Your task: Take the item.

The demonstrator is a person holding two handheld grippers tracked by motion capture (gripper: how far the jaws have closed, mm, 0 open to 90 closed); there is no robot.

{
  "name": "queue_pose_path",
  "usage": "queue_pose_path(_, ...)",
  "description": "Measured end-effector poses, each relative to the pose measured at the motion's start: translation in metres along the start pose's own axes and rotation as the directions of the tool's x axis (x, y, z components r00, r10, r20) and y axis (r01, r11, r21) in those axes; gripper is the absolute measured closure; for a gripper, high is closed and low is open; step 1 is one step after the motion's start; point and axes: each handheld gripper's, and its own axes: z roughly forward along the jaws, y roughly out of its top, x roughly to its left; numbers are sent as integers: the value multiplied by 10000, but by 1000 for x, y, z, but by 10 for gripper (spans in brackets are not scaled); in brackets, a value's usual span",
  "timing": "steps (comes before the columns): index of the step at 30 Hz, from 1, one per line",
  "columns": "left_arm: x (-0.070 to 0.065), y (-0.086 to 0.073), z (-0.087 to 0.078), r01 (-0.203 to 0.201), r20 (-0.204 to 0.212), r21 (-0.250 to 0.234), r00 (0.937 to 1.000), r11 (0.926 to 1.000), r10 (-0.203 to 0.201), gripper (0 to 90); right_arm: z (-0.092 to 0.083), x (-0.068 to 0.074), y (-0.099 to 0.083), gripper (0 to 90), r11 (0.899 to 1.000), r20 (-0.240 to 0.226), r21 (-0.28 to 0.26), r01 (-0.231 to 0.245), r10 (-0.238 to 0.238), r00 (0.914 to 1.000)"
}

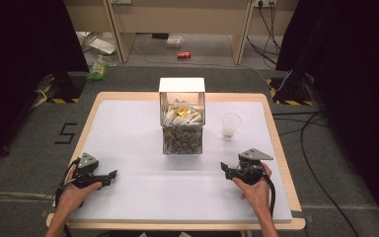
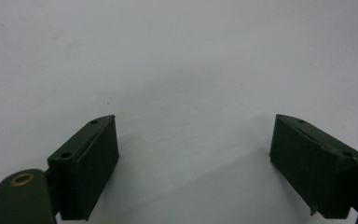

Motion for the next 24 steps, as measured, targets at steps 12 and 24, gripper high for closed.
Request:
queue_pose_path(12,0,0,0,9,3,-2,10000,10000,-9,145,-3,8,-14,170,9981,-162,603,133,-123,9998)
queue_pose_path(24,0,0,0,8,1,-2,10000,10000,-8,146,-11,12,-31,175,9927,-236,1094,498,-475,9986)
